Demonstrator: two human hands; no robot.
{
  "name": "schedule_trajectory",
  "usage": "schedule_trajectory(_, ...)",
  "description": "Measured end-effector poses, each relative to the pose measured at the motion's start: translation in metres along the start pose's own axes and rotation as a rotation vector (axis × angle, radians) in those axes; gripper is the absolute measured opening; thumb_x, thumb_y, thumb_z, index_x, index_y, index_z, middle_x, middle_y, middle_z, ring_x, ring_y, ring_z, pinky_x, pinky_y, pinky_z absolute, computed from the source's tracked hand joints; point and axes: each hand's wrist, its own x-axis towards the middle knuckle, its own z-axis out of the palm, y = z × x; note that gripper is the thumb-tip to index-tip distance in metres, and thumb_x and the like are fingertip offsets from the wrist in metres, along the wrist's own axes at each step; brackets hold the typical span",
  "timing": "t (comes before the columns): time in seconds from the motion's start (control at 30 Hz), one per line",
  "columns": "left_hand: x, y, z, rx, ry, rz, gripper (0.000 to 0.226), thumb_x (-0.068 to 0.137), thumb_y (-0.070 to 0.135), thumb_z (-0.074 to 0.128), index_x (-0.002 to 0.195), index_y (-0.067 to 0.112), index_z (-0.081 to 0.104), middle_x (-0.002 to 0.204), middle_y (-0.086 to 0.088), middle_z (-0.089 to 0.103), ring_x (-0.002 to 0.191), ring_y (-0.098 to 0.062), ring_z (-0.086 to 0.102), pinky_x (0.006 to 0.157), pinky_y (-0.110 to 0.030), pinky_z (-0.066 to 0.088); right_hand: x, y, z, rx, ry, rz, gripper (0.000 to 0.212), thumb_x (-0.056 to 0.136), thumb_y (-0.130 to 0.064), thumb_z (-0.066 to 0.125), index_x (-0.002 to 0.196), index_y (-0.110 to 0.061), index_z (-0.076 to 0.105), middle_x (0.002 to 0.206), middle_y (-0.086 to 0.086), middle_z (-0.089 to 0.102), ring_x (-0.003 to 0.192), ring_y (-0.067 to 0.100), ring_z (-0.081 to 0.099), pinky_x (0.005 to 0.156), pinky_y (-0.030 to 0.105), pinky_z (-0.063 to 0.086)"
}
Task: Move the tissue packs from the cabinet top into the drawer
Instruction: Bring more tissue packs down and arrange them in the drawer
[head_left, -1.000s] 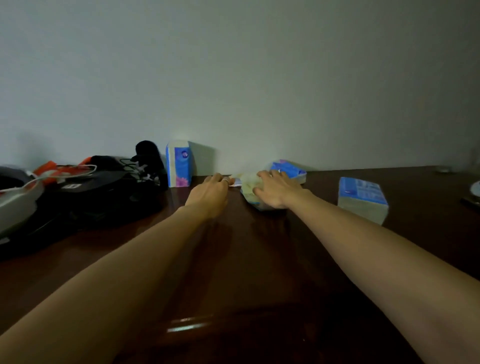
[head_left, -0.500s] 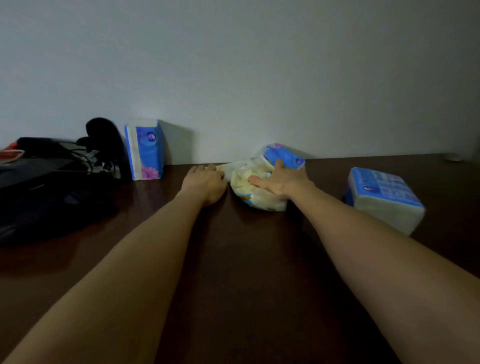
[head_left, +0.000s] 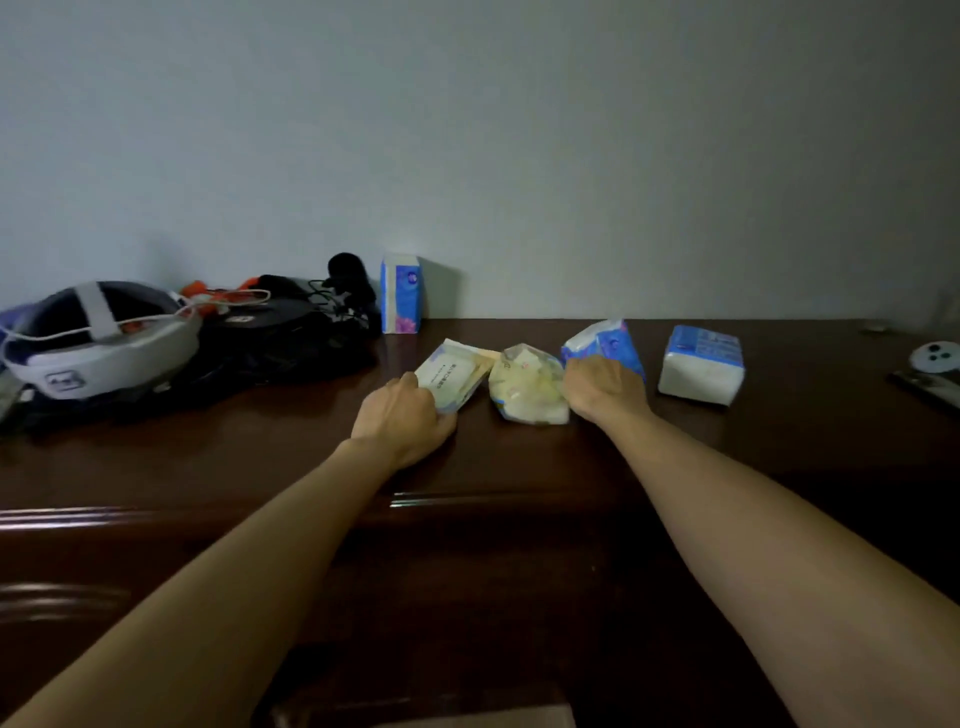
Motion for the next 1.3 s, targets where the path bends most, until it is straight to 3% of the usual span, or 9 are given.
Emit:
schedule_trajectory(0.13,-0.073,-0.002,-0.024,0.004,0.117,0.045,0.063,0.093,0.061,0.043,0.107,0.008,0.074,0.116,-0.011,0.052,0.114,-0.028,0.051,0.081,-0.04,0.053,-0.072,0.021,0.0,0.049,0.083,0.077,0.045,0.099,-0.038,0.048,0.13,-0.006,0.055,0.128,0.018,0.062,0.114,0.039,0.06,0.091,0.041,0.045)
schedule_trajectory(0.27,-0.126,-0.002,-0.034,0.078,0.012,0.137,0.093,0.081,0.082,0.043,0.137,0.008,0.05,0.157,-0.014,0.03,0.146,-0.036,0.024,0.11,-0.055,0.037,-0.129,0.029,0.009,0.102,0.393,-0.15,0.061,0.092,-0.04,0.056,0.144,-0.012,0.04,0.14,0.017,0.052,0.119,0.038,0.056,0.101,0.05,0.044)
schedule_trajectory(0.4,-0.151,-0.005,-0.036,0.104,0.072,0.205,0.058,0.089,0.037,0.068,0.132,0.012,0.038,0.132,-0.01,0.055,0.119,-0.029,0.056,0.082,-0.043,0.053,-0.153,0.043,0.025,-0.108,0.284,-0.205,0.058,0.095,-0.055,0.046,0.139,-0.018,0.052,0.139,0.01,0.058,0.126,0.034,0.051,0.106,0.049,0.039)
schedule_trajectory(0.5,-0.176,-0.005,-0.037,0.132,0.237,0.226,0.048,0.085,0.002,0.064,0.126,0.017,0.044,0.103,-0.005,0.063,0.094,-0.029,0.061,0.049,-0.037,0.039,-0.163,0.049,0.025,-0.109,0.358,-0.328,0.042,0.095,-0.039,0.058,0.131,-0.018,0.062,0.126,0.009,0.066,0.119,0.034,0.054,0.097,0.046,0.045)
schedule_trajectory(0.6,-0.202,0.002,-0.033,0.081,0.306,0.301,0.044,0.089,0.006,0.066,0.13,0.019,0.055,0.108,-0.004,0.062,0.103,-0.028,0.058,0.046,-0.037,0.043,-0.182,0.047,0.03,0.112,0.526,-0.425,0.022,0.095,-0.017,0.061,0.112,-0.011,0.073,0.105,0.01,0.074,0.099,0.035,0.064,0.084,0.045,0.048)
schedule_trajectory(0.8,-0.265,0.017,0.007,-0.279,0.388,0.253,0.023,0.099,0.022,0.054,0.119,0.013,0.06,0.116,-0.009,0.061,0.11,-0.026,0.055,0.05,-0.037,0.054,-0.263,0.051,0.095,0.415,0.512,-0.525,0.028,0.096,-0.024,0.038,0.099,-0.007,0.061,0.092,0.01,0.067,0.073,0.03,0.066,0.056,0.028,0.04)
schedule_trajectory(0.93,-0.321,0.007,0.064,-0.289,0.247,0.312,0.02,0.093,0.01,0.064,0.113,0.007,0.068,0.105,-0.012,0.064,0.097,-0.03,0.06,0.049,-0.042,0.053,-0.285,0.075,0.156,0.393,0.104,-0.191,0.017,0.096,-0.023,0.049,0.085,-0.022,0.062,0.078,-0.006,0.065,0.073,0.025,0.066,0.057,0.03,0.039)
schedule_trajectory(1.13,-0.371,0.013,0.126,-0.508,0.071,0.078,0.019,0.091,0.006,0.064,0.109,0.008,0.071,0.097,-0.006,0.064,0.088,-0.022,0.062,0.069,-0.039,0.057,-0.31,0.1,0.233,0.711,-1.105,0.329,0.055,0.093,-0.062,0.054,0.104,-0.011,0.073,0.107,0.02,0.074,0.086,0.031,0.072,0.094,0.046,0.056)
schedule_trajectory(1.3,-0.379,0.026,0.151,-0.616,0.068,0.007,0.018,0.088,0.0,0.067,0.103,0.01,0.07,0.098,-0.004,0.064,0.089,-0.02,0.061,0.074,-0.029,0.053,-0.333,0.11,0.279,0.85,-1.439,0.472,0.084,0.082,-0.076,0.058,0.13,-0.008,0.067,0.125,0.02,0.07,0.115,0.034,0.068,0.102,0.044,0.052)
